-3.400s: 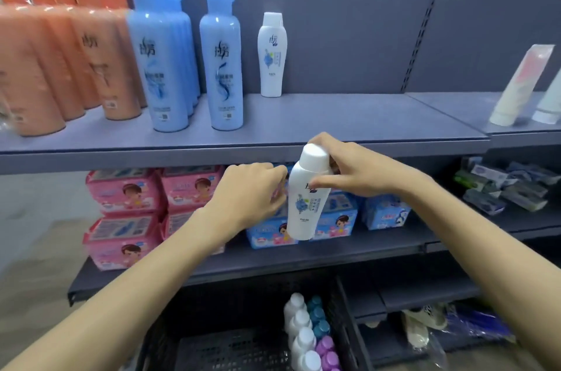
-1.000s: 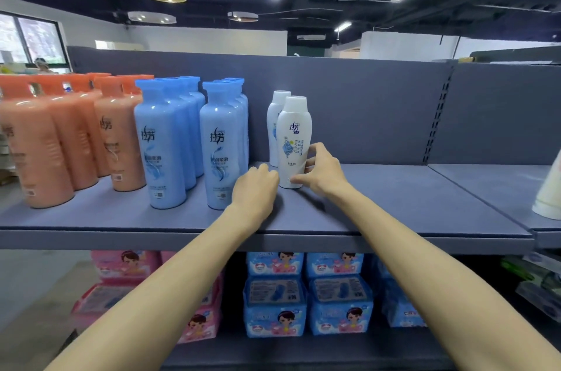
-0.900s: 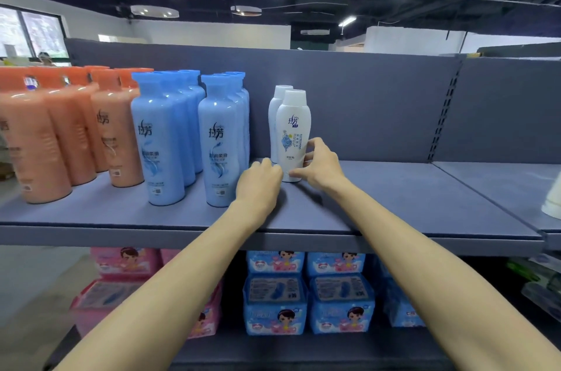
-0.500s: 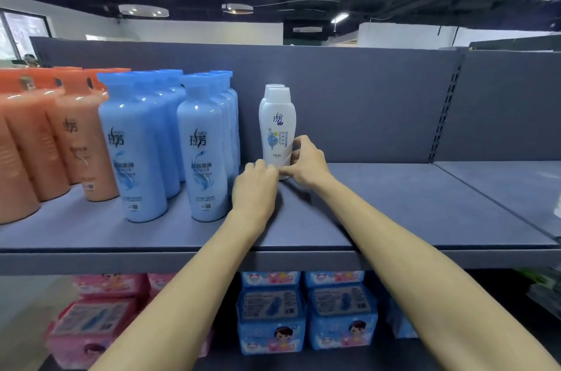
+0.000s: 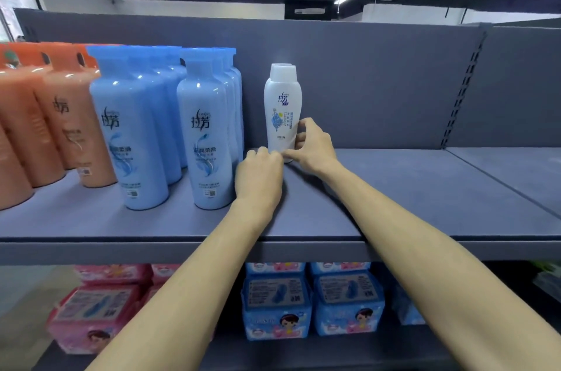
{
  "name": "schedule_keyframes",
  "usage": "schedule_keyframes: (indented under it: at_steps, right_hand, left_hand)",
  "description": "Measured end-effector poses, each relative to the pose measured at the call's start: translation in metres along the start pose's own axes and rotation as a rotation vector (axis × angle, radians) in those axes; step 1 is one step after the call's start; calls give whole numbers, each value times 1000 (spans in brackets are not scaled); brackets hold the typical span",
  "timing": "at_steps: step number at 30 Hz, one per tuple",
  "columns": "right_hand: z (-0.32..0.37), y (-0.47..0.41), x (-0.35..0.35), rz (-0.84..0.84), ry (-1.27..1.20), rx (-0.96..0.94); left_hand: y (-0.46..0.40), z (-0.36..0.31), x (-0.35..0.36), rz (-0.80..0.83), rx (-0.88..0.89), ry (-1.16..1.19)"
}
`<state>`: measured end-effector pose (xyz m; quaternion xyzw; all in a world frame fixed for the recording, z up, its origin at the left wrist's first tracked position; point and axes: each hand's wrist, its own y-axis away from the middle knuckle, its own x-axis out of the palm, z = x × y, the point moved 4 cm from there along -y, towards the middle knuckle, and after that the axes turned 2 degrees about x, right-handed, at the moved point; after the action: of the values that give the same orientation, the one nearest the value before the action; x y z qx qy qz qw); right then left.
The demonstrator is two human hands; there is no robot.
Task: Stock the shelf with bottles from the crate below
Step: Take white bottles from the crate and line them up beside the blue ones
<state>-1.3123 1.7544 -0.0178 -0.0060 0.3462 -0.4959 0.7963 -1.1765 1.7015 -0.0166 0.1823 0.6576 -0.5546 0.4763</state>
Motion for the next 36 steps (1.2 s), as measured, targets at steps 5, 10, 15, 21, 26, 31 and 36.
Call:
schedule_keyframes:
  at_steps: [5, 10, 15, 21, 26, 31, 36]
  right_hand:
    - [-9, -1, 9, -32, 149, -34]
    - [-8, 2, 9, -52, 280, -46]
    - [-4, 6, 8, -90, 407, -76]
    - [-1, 9, 5, -94, 439, -66]
    - [6, 31, -19, -154, 379, -12]
    - [16, 65, -44, -78, 496, -31]
    - [36, 91, -62, -79, 548, -67]
  left_hand:
    - [-1, 0, 3, -12, -4, 17]
    - [-1, 1, 3, -15, -10, 16]
    - [1, 1, 4, -16, -16, 24]
    - [0, 1, 5, -20, -2, 16]
    - [4, -2, -7, -12, 92, -18]
    - [22, -9, -31, -44, 269, 32]
    - [39, -3, -62, -106, 297, 136]
